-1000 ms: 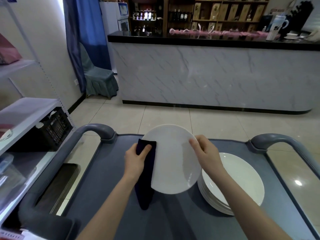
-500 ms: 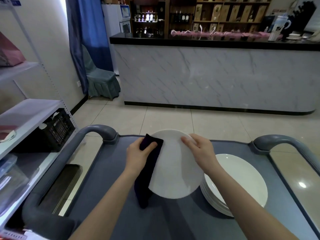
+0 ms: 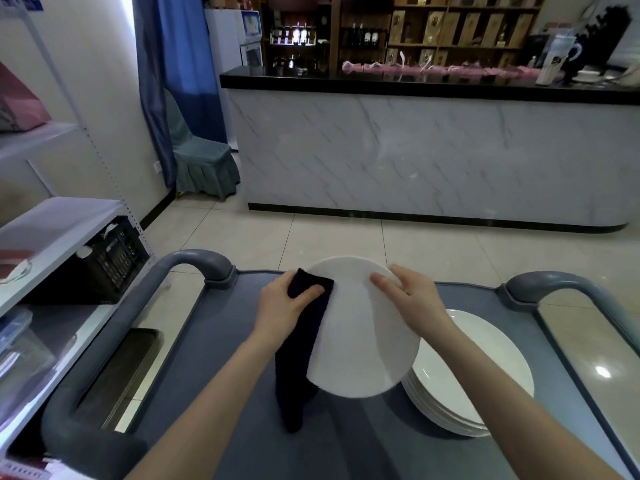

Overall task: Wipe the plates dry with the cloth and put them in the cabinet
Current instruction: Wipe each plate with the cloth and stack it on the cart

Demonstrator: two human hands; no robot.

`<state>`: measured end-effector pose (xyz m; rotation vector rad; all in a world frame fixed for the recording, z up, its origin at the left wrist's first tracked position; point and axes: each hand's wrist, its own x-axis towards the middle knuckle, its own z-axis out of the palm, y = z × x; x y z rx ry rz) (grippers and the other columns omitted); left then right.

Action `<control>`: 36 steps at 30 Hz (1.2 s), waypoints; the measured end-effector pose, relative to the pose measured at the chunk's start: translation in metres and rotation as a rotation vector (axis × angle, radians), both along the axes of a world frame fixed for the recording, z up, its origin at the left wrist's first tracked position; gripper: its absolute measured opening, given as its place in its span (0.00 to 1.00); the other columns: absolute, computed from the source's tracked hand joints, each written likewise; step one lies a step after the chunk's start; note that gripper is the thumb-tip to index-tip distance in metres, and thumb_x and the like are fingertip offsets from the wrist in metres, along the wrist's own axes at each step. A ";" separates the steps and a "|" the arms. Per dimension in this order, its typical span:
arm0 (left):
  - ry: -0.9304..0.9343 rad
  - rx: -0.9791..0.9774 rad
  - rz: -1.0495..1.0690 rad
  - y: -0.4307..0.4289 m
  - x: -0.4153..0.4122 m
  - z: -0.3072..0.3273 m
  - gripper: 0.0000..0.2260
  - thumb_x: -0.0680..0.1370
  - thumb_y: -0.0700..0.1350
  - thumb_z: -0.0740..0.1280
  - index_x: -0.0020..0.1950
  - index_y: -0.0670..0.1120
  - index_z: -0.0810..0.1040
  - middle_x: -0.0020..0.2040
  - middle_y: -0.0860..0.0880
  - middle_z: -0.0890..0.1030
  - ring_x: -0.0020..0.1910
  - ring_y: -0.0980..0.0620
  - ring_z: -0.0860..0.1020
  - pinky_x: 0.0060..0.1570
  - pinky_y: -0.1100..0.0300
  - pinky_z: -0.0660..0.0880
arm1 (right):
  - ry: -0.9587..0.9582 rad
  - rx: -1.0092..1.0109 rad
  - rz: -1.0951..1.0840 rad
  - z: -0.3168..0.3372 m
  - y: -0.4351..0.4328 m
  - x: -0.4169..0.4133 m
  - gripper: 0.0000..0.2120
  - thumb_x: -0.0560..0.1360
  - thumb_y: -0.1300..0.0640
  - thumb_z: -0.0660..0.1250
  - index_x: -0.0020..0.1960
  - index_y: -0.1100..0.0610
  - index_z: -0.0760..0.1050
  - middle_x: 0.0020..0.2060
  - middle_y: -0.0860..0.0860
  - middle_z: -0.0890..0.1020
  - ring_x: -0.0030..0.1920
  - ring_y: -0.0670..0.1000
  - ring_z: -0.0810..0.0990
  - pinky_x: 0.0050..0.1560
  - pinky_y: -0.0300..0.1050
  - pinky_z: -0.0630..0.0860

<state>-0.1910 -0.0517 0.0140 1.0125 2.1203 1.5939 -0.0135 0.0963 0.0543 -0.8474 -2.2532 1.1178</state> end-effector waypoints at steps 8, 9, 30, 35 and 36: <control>0.028 -0.004 0.019 0.011 0.001 0.009 0.10 0.71 0.53 0.76 0.39 0.50 0.77 0.34 0.56 0.81 0.33 0.62 0.77 0.31 0.71 0.70 | 0.081 0.026 0.010 0.004 -0.006 -0.005 0.18 0.80 0.51 0.68 0.36 0.62 0.73 0.29 0.48 0.71 0.30 0.45 0.67 0.32 0.39 0.62; -0.006 0.021 0.065 0.010 0.001 0.008 0.10 0.71 0.53 0.75 0.39 0.49 0.78 0.35 0.56 0.81 0.33 0.61 0.78 0.31 0.70 0.71 | 0.122 -0.004 -0.048 0.001 -0.008 -0.004 0.20 0.80 0.51 0.68 0.35 0.62 0.70 0.28 0.47 0.69 0.30 0.45 0.66 0.31 0.40 0.61; 0.075 -0.036 -0.072 0.013 0.002 0.004 0.10 0.73 0.49 0.75 0.38 0.50 0.76 0.32 0.57 0.80 0.31 0.63 0.76 0.32 0.72 0.69 | -0.035 0.033 0.126 -0.004 0.007 -0.012 0.17 0.79 0.49 0.68 0.32 0.44 0.73 0.27 0.39 0.74 0.31 0.40 0.71 0.33 0.34 0.66; -0.087 0.039 0.178 0.009 0.010 -0.013 0.09 0.75 0.51 0.73 0.42 0.47 0.77 0.37 0.53 0.81 0.35 0.58 0.78 0.32 0.69 0.72 | 0.231 -0.168 -0.243 -0.025 -0.005 -0.006 0.19 0.79 0.49 0.68 0.33 0.56 0.69 0.27 0.44 0.70 0.30 0.44 0.67 0.33 0.39 0.63; -0.128 0.048 0.238 0.008 0.016 -0.018 0.09 0.75 0.51 0.73 0.42 0.48 0.77 0.38 0.53 0.82 0.36 0.61 0.78 0.32 0.71 0.71 | 0.309 -0.270 -0.335 -0.030 -0.011 -0.006 0.18 0.79 0.48 0.67 0.35 0.57 0.72 0.28 0.44 0.73 0.30 0.45 0.70 0.35 0.41 0.67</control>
